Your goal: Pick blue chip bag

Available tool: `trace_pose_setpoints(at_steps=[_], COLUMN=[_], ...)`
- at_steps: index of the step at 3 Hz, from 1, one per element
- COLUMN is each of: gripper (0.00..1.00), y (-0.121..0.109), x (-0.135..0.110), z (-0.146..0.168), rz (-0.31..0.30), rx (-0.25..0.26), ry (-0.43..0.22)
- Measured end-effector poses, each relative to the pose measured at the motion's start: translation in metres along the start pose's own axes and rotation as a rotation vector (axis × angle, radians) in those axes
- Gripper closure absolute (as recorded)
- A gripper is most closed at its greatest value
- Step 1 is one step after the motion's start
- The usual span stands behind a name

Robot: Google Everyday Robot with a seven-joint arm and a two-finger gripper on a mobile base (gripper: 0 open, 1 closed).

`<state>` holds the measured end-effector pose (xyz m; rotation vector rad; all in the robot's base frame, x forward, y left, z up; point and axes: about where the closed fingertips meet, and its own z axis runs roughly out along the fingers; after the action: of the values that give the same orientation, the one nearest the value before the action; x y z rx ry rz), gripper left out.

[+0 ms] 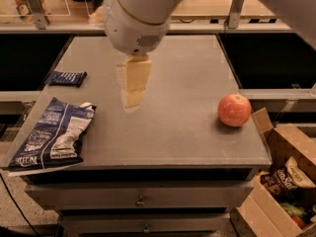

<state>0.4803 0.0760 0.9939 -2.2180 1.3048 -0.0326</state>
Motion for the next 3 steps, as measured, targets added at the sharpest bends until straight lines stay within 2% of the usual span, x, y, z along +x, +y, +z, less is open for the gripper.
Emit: trace_pose_setpoints(at_steps=[1,2,3], gripper=[0.0,0.0,0.0], y=[-0.011,-0.007,0.004], x=[-0.053,-0.094,-0.114], z=[0.033,0.08,0.12], rz=[-0.242,-0.447,-0.598], rx=[-0.012,-0.068,-0.113], ry=[-0.004,0.048,0.125])
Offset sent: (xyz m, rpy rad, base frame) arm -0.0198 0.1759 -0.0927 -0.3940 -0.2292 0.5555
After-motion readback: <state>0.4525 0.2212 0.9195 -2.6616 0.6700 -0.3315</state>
